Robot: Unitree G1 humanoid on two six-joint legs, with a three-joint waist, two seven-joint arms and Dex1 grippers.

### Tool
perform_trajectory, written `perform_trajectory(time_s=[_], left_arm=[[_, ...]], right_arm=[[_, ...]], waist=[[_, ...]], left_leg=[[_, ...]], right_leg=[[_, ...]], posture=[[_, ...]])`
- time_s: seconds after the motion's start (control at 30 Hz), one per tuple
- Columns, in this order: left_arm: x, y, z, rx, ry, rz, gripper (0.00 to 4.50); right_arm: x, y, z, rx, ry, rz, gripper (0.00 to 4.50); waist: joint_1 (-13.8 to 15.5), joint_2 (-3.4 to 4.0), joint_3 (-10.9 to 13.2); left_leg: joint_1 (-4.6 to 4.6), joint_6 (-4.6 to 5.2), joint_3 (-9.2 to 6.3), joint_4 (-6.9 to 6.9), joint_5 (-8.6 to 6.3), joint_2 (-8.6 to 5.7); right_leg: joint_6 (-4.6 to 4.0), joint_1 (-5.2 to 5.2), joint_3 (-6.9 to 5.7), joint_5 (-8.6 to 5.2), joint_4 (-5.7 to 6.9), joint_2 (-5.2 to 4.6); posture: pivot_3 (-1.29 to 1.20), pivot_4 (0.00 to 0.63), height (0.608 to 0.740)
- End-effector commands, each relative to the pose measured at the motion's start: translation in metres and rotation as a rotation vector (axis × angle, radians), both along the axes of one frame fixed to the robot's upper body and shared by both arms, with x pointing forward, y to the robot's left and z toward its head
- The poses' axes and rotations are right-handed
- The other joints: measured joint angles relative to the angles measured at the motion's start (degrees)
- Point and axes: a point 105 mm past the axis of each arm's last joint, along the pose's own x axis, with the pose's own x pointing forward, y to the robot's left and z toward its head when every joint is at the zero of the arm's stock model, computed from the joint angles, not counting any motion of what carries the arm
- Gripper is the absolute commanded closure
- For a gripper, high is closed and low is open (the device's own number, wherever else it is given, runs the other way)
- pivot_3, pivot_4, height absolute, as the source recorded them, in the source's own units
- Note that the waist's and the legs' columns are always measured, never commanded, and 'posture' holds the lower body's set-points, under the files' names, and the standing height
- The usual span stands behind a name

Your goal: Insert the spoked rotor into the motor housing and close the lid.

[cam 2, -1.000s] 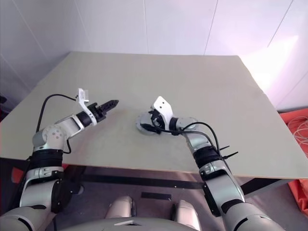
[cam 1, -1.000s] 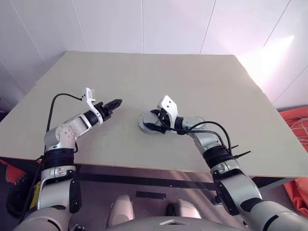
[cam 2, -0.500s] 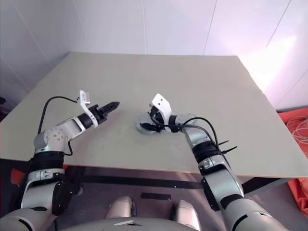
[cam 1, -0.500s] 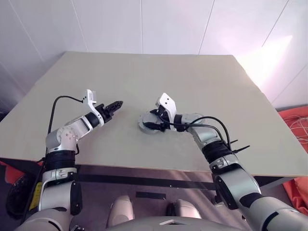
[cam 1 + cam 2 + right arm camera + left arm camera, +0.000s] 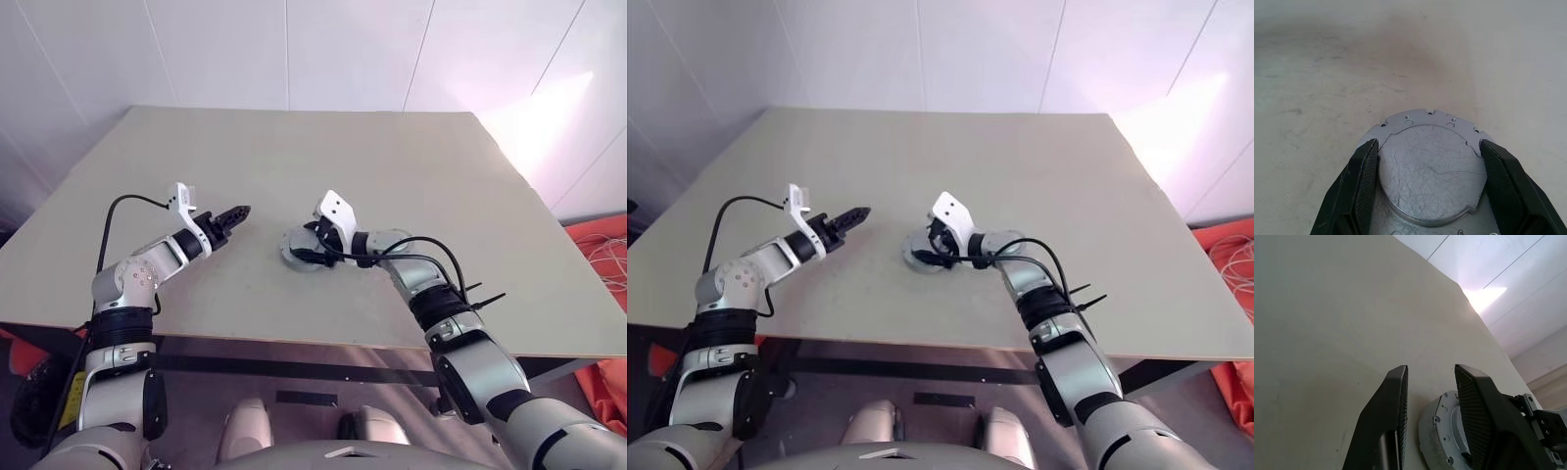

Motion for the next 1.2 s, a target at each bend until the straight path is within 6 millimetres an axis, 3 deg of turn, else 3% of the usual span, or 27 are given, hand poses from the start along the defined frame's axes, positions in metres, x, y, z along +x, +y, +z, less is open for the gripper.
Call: perform_trajectory(time_s=[0.03, 0.3, 0.47, 0.5, 0.73, 1.2], left_arm=[[0.002, -0.002, 0.016, -0.022, -0.052, -0.007, 2.88], [-0.004, -0.053, -0.008, -0.136, 0.094, -0.122, 2.88], [-0.009, -0.079, -0.014, -0.2, 0.151, -0.198, 4.47], [-0.008, -0.082, -0.015, -0.205, 0.161, -0.203, 4.49], [-0.003, -0.087, -0.031, -0.152, 0.26, -0.195, 4.49], [-0.007, -0.084, -0.04, -0.11, 0.326, -0.199, 4.49]], right_arm=[[-0.002, -0.01, -0.021, -0.089, 0.04, -0.019, 1.35], [-0.002, -0.011, -0.022, -0.093, 0.042, -0.022, 1.35], [-0.002, -0.011, -0.022, -0.094, 0.042, -0.023, 1.35], [-0.002, -0.011, -0.022, -0.094, 0.041, -0.023, 1.35], [-0.001, -0.013, -0.02, -0.082, 0.042, -0.036, 1.35], [0.001, -0.016, -0.017, -0.05, 0.073, -0.066, 1.35]], waist=[[0.0, 0.0, 0.0], [0.0, 0.02, 0.0], [-0.1, 0.02, 0.0], [-0.1, 0.02, 0.0], [0.0, 0.02, 0.0], [0.0, 0.04, 0.0]], left_leg=[[0.0, 0.0, 0.0, 0.0, 0.0, 0.0], [0.09, 0.0, 0.0, -0.03, 0.0, 0.0], [0.21, 0.03, 0.02, -0.15, -0.02, 0.0], [0.22, 0.04, 0.02, -0.18, -0.02, 0.0], [0.36, 0.03, 0.04, -0.62, -0.01, -0.08], [0.69, -0.05, 0.04, -1.05, 0.03, -0.15]], right_leg=[[0.0, 0.0, 0.0, 0.0, -0.01, 0.0], [0.02, 0.24, -0.01, -0.01, -0.25, 0.0], [0.05, 0.43, -0.03, -0.02, -0.52, 0.0], [0.05, 0.43, -0.03, -0.02, -0.53, 0.0], [0.05, 0.45, -0.03, -0.02, -0.67, 0.0], [0.07, 0.69, -0.03, -0.04, -0.92, 0.0]], posture=[[0.0, 0.0, 0.74], [0.0, 0.0, 0.74], [0.0, 0.0, 0.74], [0.0, 0.0, 0.74], [0.0, 0.0, 0.74], [0.0, 0.0, 0.74]])
